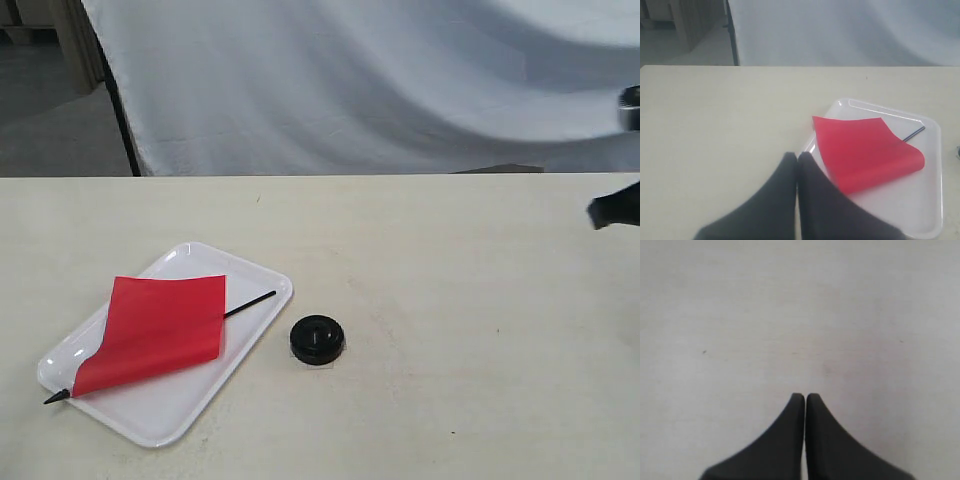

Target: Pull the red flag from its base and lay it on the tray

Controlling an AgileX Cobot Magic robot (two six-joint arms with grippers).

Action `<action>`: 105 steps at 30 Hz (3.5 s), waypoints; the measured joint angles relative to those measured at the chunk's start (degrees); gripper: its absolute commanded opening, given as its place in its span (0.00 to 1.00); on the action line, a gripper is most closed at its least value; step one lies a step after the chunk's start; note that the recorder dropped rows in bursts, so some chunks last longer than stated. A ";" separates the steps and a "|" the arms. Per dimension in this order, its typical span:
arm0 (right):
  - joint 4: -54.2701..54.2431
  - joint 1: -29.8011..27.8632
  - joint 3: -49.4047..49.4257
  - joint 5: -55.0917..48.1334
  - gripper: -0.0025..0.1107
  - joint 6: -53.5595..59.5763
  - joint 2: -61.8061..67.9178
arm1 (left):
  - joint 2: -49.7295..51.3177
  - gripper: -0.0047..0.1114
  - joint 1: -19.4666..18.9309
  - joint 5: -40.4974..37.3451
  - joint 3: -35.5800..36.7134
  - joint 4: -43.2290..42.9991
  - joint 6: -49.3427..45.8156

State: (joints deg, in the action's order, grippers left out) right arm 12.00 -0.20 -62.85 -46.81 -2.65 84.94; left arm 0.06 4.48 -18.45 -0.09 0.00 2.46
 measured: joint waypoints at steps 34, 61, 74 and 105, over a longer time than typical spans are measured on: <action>-1.62 -0.82 40.68 48.67 0.04 -5.33 -59.44 | 0.00 0.04 0.00 0.00 0.00 0.00 0.00; -5.29 1.19 56.91 42.51 0.04 -15.91 -84.63 | 0.00 0.04 0.00 -0.21 0.00 0.00 0.00; -4.65 1.19 62.74 38.39 0.04 -15.18 -84.63 | 0.00 0.04 0.00 -0.43 0.00 0.00 0.00; -3.50 1.19 62.74 36.27 0.04 -13.93 -84.63 | 0.00 0.04 0.00 -0.43 0.00 0.00 0.00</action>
State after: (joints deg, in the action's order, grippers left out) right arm 8.51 0.99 -0.11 -10.55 -16.59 0.31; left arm 0.06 4.48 -18.89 -0.09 0.00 2.46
